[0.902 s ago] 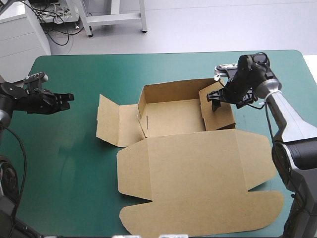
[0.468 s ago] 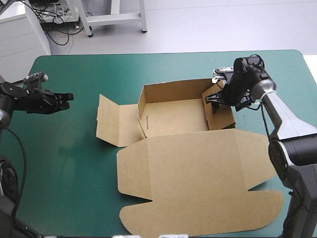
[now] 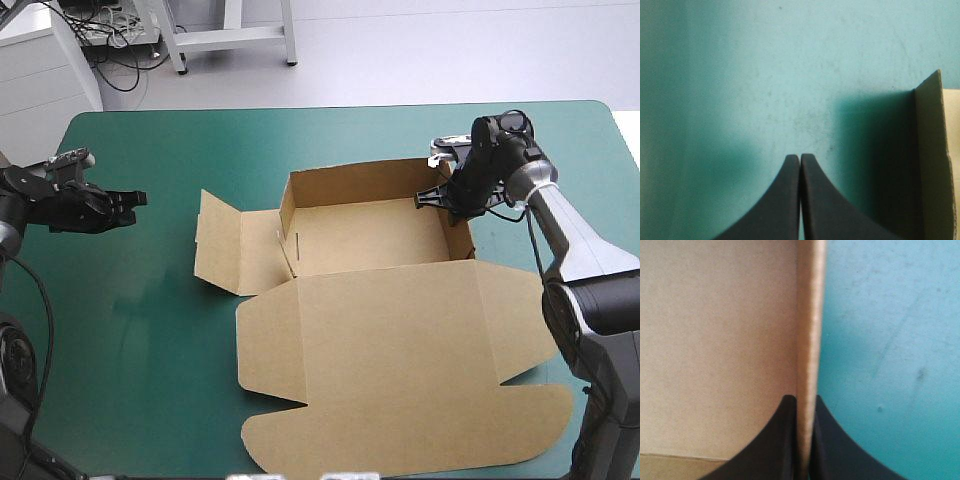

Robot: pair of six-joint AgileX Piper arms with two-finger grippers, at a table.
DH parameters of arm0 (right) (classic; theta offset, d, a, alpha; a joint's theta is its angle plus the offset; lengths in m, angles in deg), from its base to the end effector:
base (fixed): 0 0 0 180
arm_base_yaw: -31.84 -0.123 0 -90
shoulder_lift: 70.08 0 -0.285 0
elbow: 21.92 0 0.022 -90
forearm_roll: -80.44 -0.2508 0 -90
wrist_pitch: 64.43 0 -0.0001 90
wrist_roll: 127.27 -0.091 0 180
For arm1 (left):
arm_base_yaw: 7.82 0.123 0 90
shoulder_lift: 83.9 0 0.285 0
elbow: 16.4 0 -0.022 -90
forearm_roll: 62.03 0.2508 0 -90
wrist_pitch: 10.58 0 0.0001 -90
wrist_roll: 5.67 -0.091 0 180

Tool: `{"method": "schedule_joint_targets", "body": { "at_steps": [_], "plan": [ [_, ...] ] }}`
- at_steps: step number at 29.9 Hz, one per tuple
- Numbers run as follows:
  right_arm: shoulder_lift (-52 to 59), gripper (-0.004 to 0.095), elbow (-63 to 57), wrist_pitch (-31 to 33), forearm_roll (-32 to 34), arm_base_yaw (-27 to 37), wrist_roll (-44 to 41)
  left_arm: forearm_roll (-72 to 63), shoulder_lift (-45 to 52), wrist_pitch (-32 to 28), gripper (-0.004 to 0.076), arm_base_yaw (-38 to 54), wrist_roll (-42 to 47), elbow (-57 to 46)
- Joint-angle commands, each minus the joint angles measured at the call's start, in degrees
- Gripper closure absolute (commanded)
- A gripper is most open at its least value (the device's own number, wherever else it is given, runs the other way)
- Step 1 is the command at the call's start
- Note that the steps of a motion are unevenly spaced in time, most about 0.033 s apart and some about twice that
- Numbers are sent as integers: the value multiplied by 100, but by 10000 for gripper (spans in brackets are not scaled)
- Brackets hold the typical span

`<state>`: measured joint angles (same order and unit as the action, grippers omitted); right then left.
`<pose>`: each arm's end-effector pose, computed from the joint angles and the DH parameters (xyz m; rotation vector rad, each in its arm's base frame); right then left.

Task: Fold the box

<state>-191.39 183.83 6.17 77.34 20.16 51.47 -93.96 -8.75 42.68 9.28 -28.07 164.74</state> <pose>0.4119 0.0899 0.2758 -0.2468 2.8948 0.1166 0.3555 0.0690 0.2874 -0.1987 2.5576 -0.4576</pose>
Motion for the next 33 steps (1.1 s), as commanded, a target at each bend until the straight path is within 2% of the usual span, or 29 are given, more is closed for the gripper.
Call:
{"method": "schedule_joint_targets", "body": {
  "at_steps": [1, 8, 17, 21, 25, 30, 33],
  "plan": [
    [370, 911, 130, 84, -32, 23, 90, -211, 239, 44, 756, -8, 59, 154],
    [1223, 912, 154, 84, 94, 23, 309, -195, 239, 21, 756, -8, 59, 154],
    [2653, 912, 154, 84, -70, 23, 268, -132, 239, 140, 756, -8, 9, 154],
    [3097, 912, 154, 84, -375, 23, 161, 97, 239, 166, 756, -8, 9, 154],
    [3325, 912, 154, 74, -691, 23, 628, 183, 239, 345, 756, -8, -113, 154],
    [3354, 912, 154, 37, -720, 23, 611, 305, 239, 347, 755, -8, -186, 154],
    [3354, 912, 154, 37, -743, 23, 611, 305, 239, 397, 713, -8, -186, 154]
  ]
}}
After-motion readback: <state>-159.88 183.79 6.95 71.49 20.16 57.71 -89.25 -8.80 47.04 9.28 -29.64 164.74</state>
